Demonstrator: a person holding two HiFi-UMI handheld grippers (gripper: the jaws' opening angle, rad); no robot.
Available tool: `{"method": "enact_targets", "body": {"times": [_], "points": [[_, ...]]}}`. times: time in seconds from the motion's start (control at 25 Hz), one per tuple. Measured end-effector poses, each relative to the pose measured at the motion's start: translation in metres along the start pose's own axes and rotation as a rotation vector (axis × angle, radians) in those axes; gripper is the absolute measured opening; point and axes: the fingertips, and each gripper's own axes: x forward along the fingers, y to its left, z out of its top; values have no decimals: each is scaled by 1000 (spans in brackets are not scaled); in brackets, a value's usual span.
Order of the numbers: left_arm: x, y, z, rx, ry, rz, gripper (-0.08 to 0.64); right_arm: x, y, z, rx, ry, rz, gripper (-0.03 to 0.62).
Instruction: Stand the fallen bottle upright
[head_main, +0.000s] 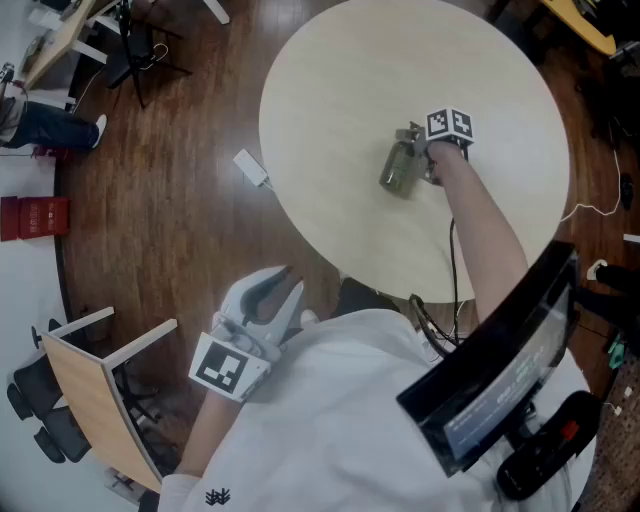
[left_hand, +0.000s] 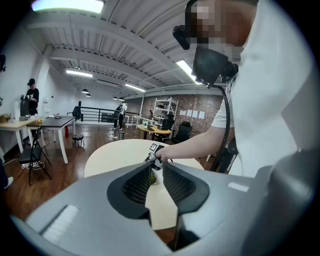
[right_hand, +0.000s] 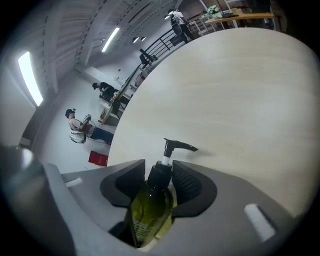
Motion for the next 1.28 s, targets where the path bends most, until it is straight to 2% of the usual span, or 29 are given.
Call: {"method": "enact_targets", "body": {"times": [0.2,0.32,0.52,0.64,0.8,0.96,1.04,1.16,1.24,1.28], "points": [[5,6,3,-1,4,-13,73,-3,10,5,-42,-47,11,144],[8,7,3,-4,6,-23,72,-13,26,14,-133,-126,35,138],[14,4,8,15,-2,-54,72,-58,68,36,-420,-325,21,133],[18,-1,9,33,-8,-81,72,-81,86,33,-593,-423,-18,132],[16,-5,6,33,0,-107,72,-87,105,5,-820,-471,-102,132],[11,-10,3,30,11,-114,72,-81,117,-21,-983,-477,-167,132],[9,-10,2,30,8,-112,72,-77,118,-22,-1023,-483,-190,135],[1,-11,-4,46,11,-103,72,-76,112,-15,-1021,-476,-217,138],[-12,-11,-6,52,2,-99,72,-81,110,-15,-989,-480,-235,225],[-21,-10,-8,57,-8,-99,72,-84,111,-17,-972,-488,-244,225]]}}
